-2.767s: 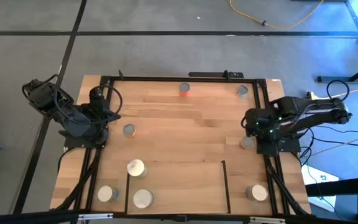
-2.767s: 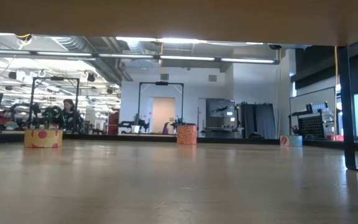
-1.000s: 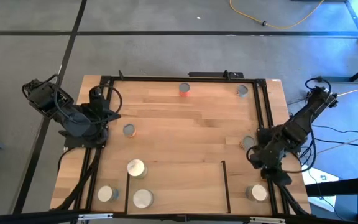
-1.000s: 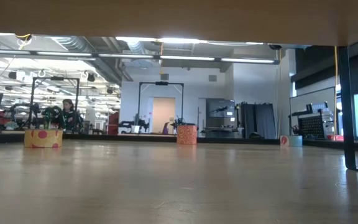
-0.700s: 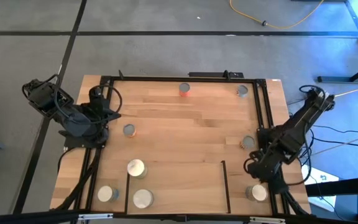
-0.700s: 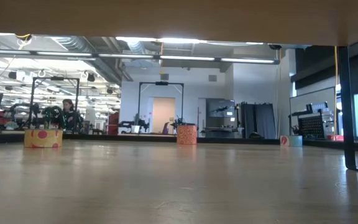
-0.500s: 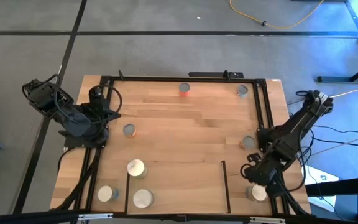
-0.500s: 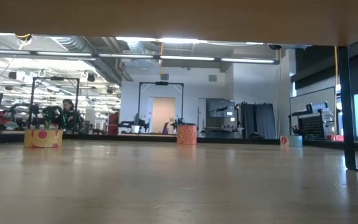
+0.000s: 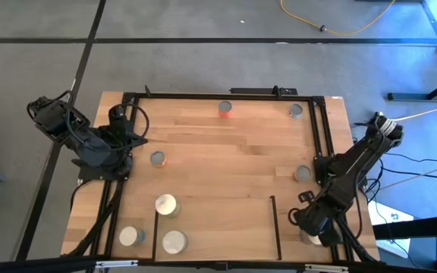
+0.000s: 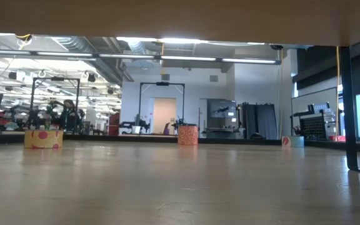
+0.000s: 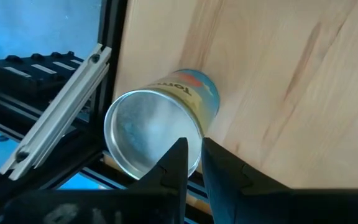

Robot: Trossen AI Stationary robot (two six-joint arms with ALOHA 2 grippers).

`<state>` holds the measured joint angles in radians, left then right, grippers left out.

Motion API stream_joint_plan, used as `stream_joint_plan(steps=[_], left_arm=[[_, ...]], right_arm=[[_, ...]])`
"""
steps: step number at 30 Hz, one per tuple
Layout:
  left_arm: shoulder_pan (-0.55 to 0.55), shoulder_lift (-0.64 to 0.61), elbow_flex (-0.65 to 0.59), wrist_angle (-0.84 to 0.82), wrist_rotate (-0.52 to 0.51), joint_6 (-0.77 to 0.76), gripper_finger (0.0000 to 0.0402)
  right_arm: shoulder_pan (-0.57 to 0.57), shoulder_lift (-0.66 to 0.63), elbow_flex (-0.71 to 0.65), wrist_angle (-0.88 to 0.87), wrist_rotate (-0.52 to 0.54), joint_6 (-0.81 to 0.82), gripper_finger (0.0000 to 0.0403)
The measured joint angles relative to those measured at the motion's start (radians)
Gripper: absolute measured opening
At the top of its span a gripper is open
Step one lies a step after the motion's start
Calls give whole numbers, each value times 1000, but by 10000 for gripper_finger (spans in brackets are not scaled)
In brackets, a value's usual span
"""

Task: Pick and place cans onto a shelf
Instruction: Put the right canned tomatoes on the shelf

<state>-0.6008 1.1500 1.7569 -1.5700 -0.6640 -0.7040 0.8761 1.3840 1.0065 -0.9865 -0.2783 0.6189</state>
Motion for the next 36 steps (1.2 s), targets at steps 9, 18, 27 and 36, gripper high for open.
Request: stream_joint_plan(steps=[9, 18, 27, 36], left_arm=[[0, 0, 0, 0, 0, 0, 0], [0, 0, 0, 0, 0, 0, 0], [0, 0, 0, 0, 0, 0, 0], [0, 0, 0, 0, 0, 0, 0]], right_arm=[[0, 36, 0, 11, 0, 0, 51], [0, 63, 0, 11, 0, -3, 51], [-1, 85, 3, 13, -9, -32, 47], [0, 86, 3, 16, 9, 2, 4]])
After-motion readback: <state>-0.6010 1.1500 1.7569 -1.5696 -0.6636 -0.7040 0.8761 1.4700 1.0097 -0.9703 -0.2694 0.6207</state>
